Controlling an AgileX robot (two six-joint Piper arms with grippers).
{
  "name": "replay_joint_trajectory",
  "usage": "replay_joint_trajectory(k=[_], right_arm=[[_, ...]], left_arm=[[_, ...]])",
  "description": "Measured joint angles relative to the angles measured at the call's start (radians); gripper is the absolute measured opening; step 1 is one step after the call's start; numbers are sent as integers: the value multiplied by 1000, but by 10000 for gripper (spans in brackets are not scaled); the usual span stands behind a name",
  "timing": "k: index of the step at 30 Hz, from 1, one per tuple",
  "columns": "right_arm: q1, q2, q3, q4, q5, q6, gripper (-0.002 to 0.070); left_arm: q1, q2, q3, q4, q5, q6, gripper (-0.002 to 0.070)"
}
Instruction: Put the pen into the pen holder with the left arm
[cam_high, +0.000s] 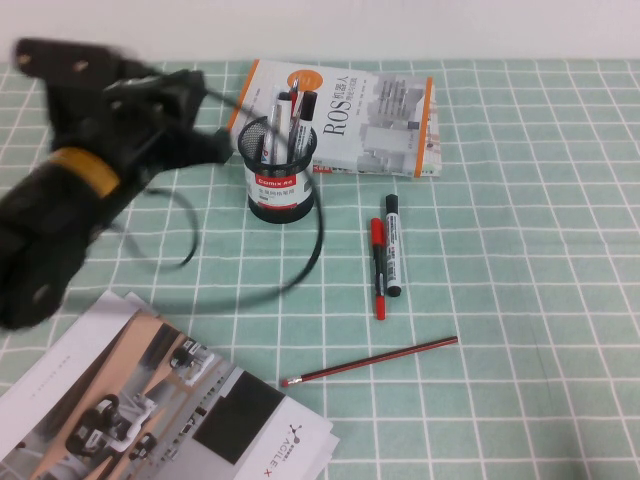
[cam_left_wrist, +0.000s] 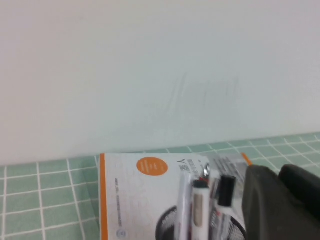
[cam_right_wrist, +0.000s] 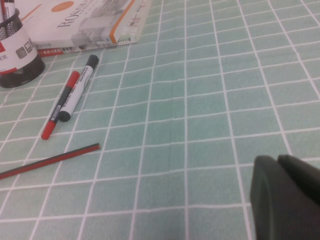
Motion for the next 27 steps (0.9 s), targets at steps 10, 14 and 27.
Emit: replay_joint_trajectory(k=[10,14,27], right_arm=[[0,0,0,0,0,0,-20],[0,0,0,0,0,0,-20],[0,0,0,0,0,0,-20]], left_arm=[[0,-441,249,20,370,4,0],[0,-596,329,20,510,-4,0],[0,-728,414,26,779,-12,-1]])
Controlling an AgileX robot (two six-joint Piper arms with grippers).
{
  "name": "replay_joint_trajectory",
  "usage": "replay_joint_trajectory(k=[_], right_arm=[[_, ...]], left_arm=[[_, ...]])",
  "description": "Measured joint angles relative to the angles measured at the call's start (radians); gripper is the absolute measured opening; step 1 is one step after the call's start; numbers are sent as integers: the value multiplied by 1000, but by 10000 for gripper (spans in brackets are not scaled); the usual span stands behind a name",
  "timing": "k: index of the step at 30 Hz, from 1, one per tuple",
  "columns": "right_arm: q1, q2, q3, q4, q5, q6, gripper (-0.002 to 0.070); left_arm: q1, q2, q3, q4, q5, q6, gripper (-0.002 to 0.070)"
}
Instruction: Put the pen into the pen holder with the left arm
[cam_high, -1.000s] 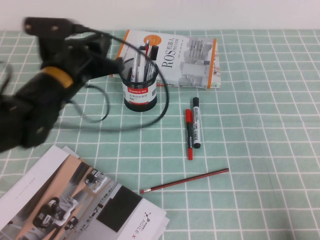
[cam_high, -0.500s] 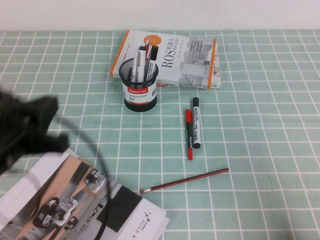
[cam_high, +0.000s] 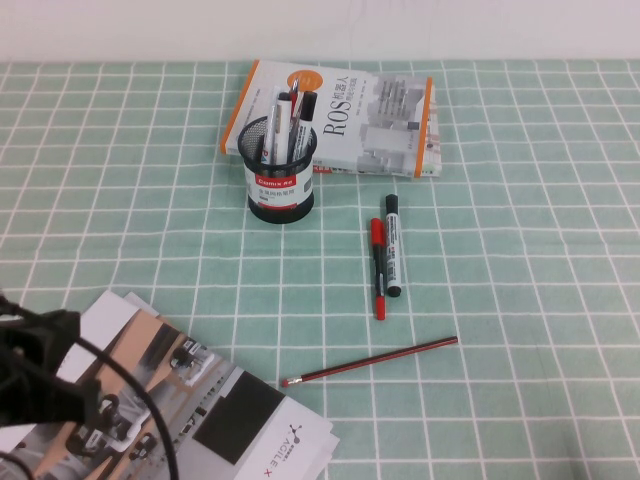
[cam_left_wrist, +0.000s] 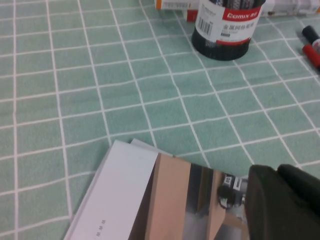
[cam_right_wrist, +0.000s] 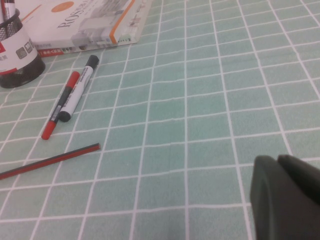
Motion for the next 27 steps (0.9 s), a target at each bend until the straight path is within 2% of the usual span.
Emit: replay_joint_trajectory(k=[9,21,27], right_arm=[[0,0,0,0,0,0,-20],[0,0,0,0,0,0,-20],[0,0,0,0,2,0,-20]], left_arm=[[12,-180,105,34,-49,20,-2],[268,-740,345,-174,-53,248,-3],[299,-755,416,-182,-60,259,-3]])
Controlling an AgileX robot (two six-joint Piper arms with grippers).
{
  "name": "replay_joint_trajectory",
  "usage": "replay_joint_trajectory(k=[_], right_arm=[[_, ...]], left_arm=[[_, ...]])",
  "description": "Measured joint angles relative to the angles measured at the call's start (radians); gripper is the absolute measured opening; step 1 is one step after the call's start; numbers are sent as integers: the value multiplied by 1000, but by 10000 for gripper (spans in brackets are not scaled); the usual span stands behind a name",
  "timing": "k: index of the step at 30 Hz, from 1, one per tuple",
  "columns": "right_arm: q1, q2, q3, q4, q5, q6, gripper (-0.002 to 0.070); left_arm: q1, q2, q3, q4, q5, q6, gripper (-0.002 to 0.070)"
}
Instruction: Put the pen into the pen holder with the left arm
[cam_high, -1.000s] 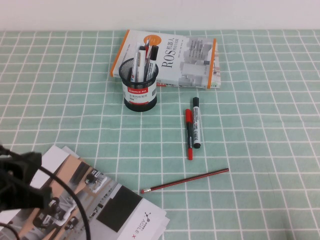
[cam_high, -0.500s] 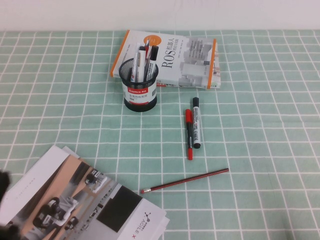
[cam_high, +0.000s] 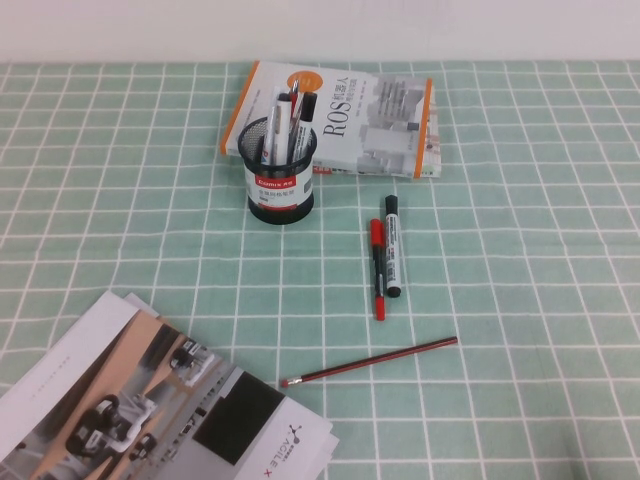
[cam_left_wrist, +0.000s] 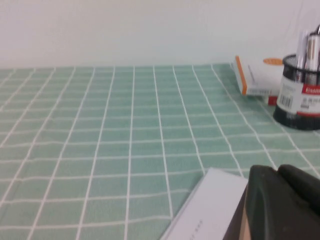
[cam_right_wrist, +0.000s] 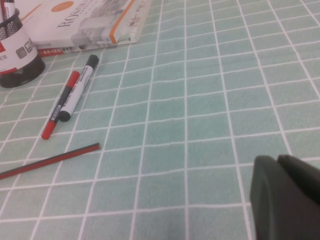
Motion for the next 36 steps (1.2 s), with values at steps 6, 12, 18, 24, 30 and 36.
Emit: replay_joint_trajectory(k=[6,12,18,24,30,36], right_arm=[[0,0,0,0,0,0,-20],[0,0,0,0,0,0,-20],[0,0,0,0,0,0,-20],[0,0,0,0,0,0,-20],[0,0,0,0,0,0,-20],[0,0,0,0,0,0,-20]], left_arm=[[0,0,30,0,29,-24,-3],[0,0,30,5,170,-11,-3],[0,0,28,16,186,0,-3],[0,0,28,18,190,3,-3],[0,0,26,18,193,3,-3],[0,0,26,18,193,3,-3]])
